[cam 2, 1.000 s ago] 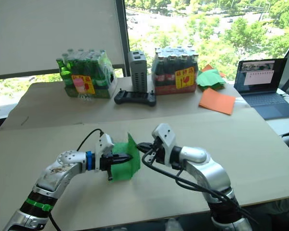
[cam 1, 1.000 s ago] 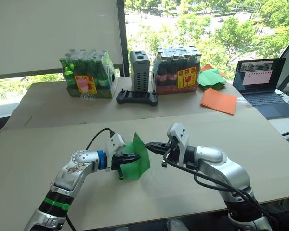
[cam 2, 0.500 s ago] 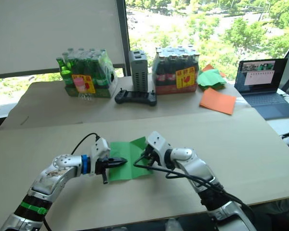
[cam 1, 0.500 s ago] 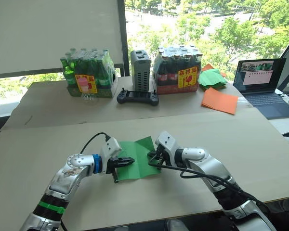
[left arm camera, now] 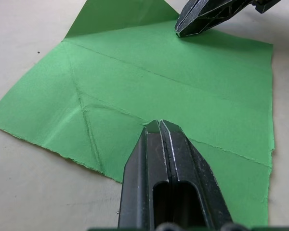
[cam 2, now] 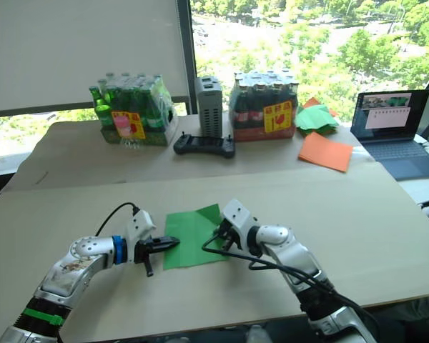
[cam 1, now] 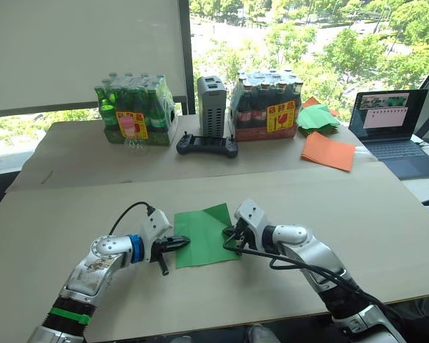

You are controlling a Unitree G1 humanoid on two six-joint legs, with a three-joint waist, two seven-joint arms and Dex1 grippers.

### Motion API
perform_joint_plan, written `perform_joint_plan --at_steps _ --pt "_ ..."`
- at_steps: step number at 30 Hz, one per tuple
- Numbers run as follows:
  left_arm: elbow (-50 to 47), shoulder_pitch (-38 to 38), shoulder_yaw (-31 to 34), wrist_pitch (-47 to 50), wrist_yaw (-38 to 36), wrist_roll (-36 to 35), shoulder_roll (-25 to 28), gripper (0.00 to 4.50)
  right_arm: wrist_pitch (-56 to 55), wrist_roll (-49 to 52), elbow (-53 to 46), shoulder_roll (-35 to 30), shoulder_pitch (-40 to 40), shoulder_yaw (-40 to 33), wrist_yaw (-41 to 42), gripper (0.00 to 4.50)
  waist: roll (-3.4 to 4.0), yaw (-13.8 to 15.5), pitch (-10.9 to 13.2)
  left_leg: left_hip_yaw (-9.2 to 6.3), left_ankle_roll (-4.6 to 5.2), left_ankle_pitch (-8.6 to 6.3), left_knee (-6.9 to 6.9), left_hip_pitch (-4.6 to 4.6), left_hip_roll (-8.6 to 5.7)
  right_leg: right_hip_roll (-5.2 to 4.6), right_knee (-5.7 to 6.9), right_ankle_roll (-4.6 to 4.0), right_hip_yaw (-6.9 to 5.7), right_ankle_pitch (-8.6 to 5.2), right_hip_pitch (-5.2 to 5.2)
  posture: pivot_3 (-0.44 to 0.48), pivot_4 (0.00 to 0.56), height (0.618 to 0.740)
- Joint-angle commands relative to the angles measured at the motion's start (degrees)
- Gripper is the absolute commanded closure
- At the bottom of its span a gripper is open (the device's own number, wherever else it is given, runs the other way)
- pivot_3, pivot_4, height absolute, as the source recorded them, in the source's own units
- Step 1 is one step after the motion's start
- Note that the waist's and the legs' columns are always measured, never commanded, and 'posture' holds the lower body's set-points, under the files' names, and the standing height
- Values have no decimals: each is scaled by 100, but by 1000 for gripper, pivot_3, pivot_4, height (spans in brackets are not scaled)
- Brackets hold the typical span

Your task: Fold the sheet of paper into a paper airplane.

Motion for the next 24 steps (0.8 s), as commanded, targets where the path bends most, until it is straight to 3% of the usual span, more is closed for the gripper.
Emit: perform_joint_plan --at_steps 1,7,22,24 --pt "-83 71 74 97 71 -15 -27 4500 -69 107 -36 129 58 -195 -65 3885 0 0 0 0 0 0 0 0 0 0 0 0 0 0 0 0 150 724" --pt "-290 20 199 232 97 -134 -18 4500 -34 294 142 388 -243 -837 -410 1917 0 2 0 -1 -1 1 2 -7 -1 0 -1 1 1 2 -6 0 150 724" --pt "-498 89 240 301 138 -164 -5 4500 -375 205 696 744 -491 -806 -410 1917 0 -16 0 0 -5 3 1 -18 0 0 -5 1 1 2 -14 0 150 724" --pt "-512 98 245 305 135 -171 5 4500 -428 163 780 765 -489 -787 -423 2704 0 -16 0 0 -5 3 1 -18 0 0 -6 1 1 2 -14 0 150 724"
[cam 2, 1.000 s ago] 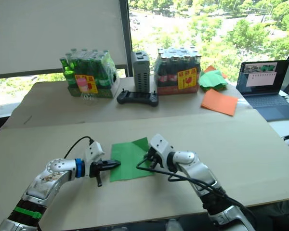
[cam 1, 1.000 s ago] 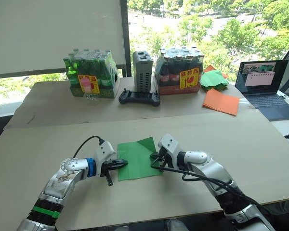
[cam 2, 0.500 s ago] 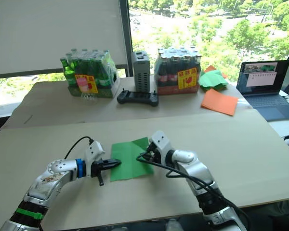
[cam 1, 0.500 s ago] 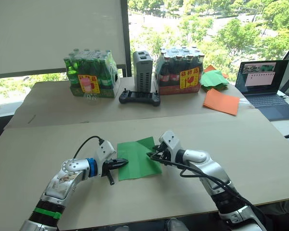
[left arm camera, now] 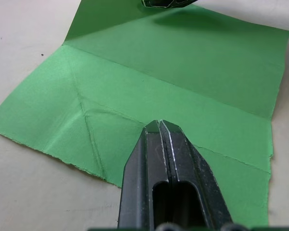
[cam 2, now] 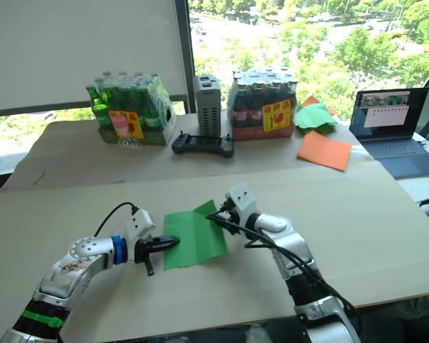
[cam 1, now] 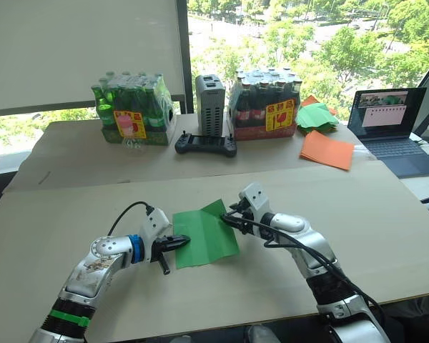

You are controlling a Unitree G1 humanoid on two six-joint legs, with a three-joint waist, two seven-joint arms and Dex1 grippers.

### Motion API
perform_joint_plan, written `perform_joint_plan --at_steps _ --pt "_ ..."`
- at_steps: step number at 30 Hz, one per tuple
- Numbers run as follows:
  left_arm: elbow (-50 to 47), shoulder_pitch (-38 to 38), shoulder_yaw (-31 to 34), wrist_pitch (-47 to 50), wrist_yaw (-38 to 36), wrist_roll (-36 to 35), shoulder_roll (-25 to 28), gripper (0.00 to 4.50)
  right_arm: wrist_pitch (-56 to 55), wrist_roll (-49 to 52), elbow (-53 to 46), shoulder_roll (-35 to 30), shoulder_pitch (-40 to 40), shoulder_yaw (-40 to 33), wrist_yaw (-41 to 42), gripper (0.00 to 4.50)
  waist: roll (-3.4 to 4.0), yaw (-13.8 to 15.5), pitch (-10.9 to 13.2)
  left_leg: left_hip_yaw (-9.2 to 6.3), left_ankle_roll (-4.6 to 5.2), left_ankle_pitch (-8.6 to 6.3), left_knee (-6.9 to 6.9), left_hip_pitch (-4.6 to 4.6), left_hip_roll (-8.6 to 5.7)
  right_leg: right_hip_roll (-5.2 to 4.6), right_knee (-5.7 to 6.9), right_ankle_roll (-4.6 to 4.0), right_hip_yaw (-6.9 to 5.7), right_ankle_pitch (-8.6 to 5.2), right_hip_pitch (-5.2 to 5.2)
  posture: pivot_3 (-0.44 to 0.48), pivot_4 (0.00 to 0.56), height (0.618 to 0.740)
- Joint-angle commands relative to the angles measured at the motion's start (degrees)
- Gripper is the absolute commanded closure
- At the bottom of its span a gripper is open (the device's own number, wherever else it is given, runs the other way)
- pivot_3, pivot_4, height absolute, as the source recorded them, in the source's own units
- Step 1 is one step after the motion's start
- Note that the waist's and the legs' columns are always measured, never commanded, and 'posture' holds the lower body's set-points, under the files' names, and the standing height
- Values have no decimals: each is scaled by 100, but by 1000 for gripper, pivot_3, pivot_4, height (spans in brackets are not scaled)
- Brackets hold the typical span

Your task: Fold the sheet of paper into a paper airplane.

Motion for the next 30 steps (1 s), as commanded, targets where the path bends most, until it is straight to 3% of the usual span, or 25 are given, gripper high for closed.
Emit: perform_joint_plan --at_steps 1,5,18,30 --pt "-235 23 137 6 18 -54 53 4500 -230 -24 -27 42 -73 18 3 3021 0 -2 0 0 0 0 0 0 0 0 0 0 0 0 0 0 150 724" --pt "-267 44 159 29 -8 -79 89 4500 -330 -86 -182 -17 28 157 63 4421 0 -3 0 0 -1 0 0 0 0 0 0 0 0 0 -1 0 150 724" --pt "-270 -53 220 214 -102 -206 149 4500 -1282 -1226 -1615 -501 905 1093 -175 4465 0 2 0 0 -1 0 1 0 -1 1 1 1 -1 0 0 0 150 724" --pt "-191 -149 160 307 -196 -187 163 4500 -1966 -2610 -1469 -794 847 1985 -146 4465 0 4 0 3 -5 3 2 1 -3 2 0 1 -1 0 1 0 150 724"
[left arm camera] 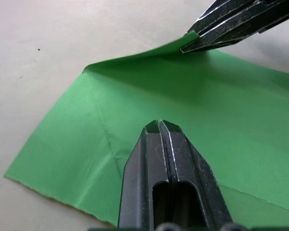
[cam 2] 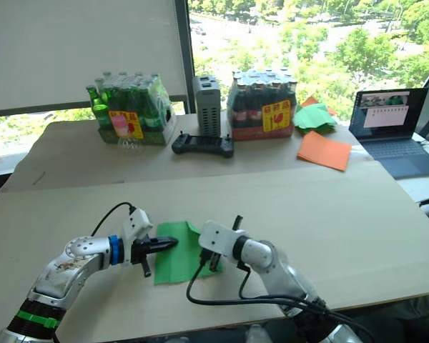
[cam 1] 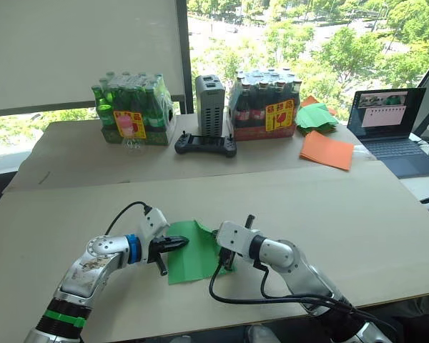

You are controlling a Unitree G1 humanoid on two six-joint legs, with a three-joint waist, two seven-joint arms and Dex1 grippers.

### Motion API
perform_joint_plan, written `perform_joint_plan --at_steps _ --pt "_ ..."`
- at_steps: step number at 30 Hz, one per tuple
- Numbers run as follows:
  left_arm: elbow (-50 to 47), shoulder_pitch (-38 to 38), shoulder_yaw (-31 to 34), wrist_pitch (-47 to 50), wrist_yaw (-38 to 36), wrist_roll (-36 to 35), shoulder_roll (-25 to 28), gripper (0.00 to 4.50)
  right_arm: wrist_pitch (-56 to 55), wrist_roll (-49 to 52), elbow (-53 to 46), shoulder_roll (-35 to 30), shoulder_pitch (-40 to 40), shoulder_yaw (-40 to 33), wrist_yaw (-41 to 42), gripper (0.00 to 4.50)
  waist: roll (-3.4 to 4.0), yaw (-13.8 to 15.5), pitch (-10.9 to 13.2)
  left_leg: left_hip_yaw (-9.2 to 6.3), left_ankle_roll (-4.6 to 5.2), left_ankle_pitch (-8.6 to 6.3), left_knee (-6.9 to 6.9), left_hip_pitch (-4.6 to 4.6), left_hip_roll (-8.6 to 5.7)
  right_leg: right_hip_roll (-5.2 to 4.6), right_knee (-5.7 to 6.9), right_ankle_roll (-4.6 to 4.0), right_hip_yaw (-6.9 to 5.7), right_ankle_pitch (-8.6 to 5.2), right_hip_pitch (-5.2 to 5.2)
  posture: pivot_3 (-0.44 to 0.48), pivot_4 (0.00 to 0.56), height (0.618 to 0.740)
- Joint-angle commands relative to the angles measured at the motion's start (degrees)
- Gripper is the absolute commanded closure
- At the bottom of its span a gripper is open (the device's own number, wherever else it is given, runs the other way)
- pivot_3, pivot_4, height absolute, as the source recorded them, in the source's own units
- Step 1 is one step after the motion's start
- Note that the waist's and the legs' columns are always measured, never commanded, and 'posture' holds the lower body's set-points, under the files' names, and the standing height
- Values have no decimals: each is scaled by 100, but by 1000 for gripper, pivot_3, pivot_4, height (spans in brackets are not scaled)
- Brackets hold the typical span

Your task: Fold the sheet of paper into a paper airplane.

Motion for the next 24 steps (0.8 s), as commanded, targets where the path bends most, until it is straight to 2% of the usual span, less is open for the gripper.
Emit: perform_joint_plan --at_steps 1,8,19,24 --pt "-28 -170 77 -21 -49 -54 25 4500 -194 -274 -66 2 -111 131 69 4465 0 2 0 0 0 0 0 0 0 0 0 0 0 0 0 0 150 724" --pt "59 -883 248 581 157 -414 -288 4500 -24 -398 9 92 -69 136 305 4465 -1 22 0 -1 0 0 7 -1 -2 0 0 0 -1 0 4 0 150 724" --pt "628 -1071 -585 31 259 570 -300 4500 29 -556 145 198 -145 94 389 4465 -2 -3 0 2 -15 9 7 1 -4 4 1 0 0 1 4 0 150 724" --pt "936 -1149 -719 -7 383 875 -329 4500 43 -616 128 236 -135 100 421 4465 -3 6 -1 1 -15 9 8 4 -3 6 3 0 1 1 7 0 150 724"
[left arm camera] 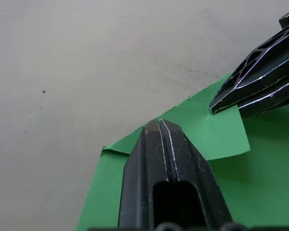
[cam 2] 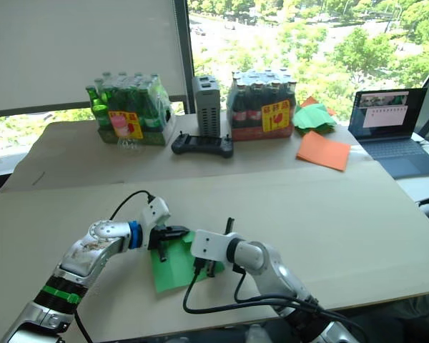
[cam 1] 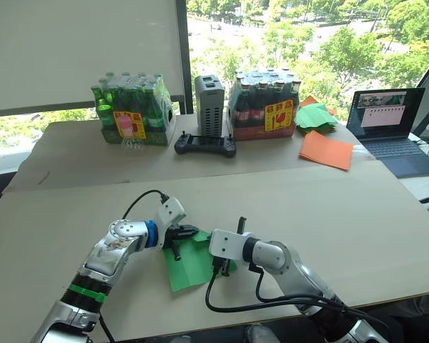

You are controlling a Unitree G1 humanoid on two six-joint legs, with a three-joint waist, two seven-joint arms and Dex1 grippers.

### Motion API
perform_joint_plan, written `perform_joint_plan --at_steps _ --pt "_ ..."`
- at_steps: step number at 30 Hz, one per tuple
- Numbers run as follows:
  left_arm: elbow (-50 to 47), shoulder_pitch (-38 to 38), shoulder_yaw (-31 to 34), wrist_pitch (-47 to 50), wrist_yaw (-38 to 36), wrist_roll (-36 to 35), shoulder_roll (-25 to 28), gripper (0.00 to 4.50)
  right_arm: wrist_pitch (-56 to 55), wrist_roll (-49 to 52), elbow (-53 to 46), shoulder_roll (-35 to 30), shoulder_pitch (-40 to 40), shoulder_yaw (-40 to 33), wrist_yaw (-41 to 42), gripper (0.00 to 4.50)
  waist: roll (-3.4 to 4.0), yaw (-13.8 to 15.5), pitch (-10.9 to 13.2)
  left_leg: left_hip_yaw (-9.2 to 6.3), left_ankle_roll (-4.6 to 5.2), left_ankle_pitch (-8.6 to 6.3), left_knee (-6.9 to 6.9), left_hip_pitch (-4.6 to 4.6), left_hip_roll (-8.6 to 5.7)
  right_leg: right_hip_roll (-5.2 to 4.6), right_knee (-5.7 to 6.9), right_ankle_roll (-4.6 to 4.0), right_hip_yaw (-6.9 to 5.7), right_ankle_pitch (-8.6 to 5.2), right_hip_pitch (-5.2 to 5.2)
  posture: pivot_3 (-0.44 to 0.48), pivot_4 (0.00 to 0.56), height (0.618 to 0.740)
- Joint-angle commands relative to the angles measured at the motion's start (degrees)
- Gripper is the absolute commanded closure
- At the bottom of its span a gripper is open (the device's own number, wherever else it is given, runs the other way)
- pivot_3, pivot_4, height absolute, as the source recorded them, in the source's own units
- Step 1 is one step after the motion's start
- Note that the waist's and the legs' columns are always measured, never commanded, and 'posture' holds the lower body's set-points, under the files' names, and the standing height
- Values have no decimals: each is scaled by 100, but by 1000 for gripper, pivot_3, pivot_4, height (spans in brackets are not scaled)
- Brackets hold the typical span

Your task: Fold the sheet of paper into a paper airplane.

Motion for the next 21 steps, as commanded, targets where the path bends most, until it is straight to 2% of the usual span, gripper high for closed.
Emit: perform_joint_plan --at_steps 1,9,16,21 --pt "211 -74 -100 1 119 263 11 4500 81 -71 -37 45 -18 -5 35 4465 0 0 0 0 0 0 0 1 0 0 0 -1 0 0 1 0 150 724" --pt "329 72 -258 -231 60 555 96 4500 217 -56 -70 128 -44 -47 111 4465 -1 -4 -3 0 9 -5 0 15 0 2 5 -1 0 1 10 0 150 724" --pt "478 64 -237 -306 68 581 75 4500 1008 889 -551 438 -65 -656 572 2230 -2 -10 -5 1 17 -10 -2 21 1 4 6 -1 2 1 12 0 150 724" --pt "532 71 -201 -327 101 555 44 4500 1900 1951 -716 811 -331 -1341 797 2230 -1 -18 -5 -1 22 -13 -2 22 6 4 7 -3 3 1 12 0 150 724"
